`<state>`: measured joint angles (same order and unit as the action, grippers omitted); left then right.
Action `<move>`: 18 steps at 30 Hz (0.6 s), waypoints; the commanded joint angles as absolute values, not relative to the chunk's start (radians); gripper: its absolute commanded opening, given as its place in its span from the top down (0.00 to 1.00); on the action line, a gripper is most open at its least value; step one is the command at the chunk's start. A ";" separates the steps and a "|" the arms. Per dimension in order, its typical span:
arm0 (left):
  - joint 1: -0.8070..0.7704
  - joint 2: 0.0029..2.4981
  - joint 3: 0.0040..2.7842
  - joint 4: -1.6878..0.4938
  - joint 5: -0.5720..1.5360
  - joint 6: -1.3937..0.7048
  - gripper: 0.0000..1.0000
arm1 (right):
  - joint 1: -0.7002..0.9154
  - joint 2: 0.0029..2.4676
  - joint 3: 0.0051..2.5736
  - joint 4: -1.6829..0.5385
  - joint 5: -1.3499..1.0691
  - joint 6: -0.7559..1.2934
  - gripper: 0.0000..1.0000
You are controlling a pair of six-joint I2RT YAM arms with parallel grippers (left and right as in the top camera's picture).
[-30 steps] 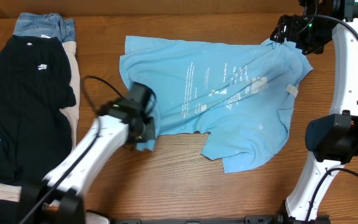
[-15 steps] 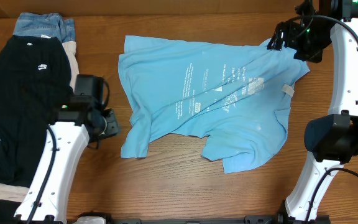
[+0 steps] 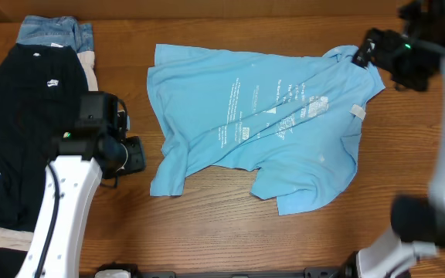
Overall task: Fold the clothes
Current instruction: 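Release the t-shirt and move both grippers to its bottom corners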
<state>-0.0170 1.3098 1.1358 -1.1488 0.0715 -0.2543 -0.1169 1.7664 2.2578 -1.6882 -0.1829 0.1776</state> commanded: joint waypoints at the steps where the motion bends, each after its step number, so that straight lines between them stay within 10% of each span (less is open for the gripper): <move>1: -0.010 1.203 1.166 -1.177 0.177 -0.231 0.58 | -0.112 1.581 2.085 -1.694 -0.149 0.238 0.05; 18: -0.026 1.184 0.874 -1.068 0.334 -0.185 0.64 | -0.112 1.130 0.933 -1.326 -0.249 0.417 0.17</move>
<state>-0.0177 1.1820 0.9405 -1.1000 0.2974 -0.2047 -0.1169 1.1324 1.0428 -1.3869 -0.1959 0.3809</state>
